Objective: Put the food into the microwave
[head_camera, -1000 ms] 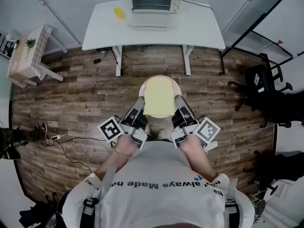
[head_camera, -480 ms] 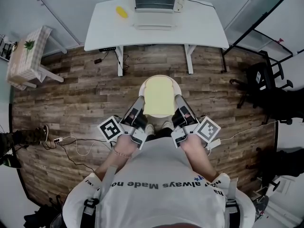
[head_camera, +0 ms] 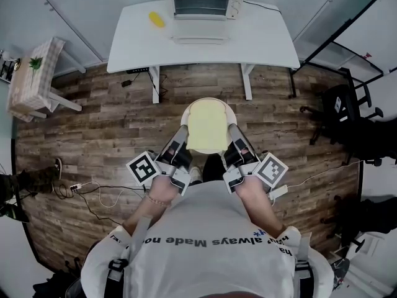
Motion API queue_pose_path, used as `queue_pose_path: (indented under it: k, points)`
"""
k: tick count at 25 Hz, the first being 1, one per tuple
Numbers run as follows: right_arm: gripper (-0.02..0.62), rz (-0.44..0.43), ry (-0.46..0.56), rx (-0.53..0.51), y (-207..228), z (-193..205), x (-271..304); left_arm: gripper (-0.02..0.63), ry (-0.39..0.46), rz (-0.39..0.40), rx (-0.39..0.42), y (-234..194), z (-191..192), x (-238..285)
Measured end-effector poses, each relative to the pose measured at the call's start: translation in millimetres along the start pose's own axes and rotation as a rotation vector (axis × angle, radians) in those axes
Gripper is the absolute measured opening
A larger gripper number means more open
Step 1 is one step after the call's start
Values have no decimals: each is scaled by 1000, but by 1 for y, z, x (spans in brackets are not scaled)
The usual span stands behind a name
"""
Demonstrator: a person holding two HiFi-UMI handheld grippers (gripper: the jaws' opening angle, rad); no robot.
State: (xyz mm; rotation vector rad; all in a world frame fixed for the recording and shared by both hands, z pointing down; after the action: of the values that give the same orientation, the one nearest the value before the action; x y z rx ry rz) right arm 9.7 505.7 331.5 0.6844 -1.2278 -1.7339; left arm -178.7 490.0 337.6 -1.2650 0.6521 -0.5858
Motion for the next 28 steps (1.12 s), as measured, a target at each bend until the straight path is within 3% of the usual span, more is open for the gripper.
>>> queue_pose_path:
  k: [28]
  points:
    - [25, -37, -27, 35, 77, -200, 108, 18, 35, -19, 36, -32, -26, 233]
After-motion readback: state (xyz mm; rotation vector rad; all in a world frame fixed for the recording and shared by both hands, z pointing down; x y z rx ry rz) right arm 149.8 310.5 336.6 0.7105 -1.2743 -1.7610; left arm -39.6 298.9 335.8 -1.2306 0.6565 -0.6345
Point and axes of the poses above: the fingertips, and each gripper's own axes: x forward along the fingers, y to its right, z out of its underside, the point moved 4 cm from there along -x, backward along the fingers, and after that the axes turned 2 degrees about z, right-handed, at the moved point
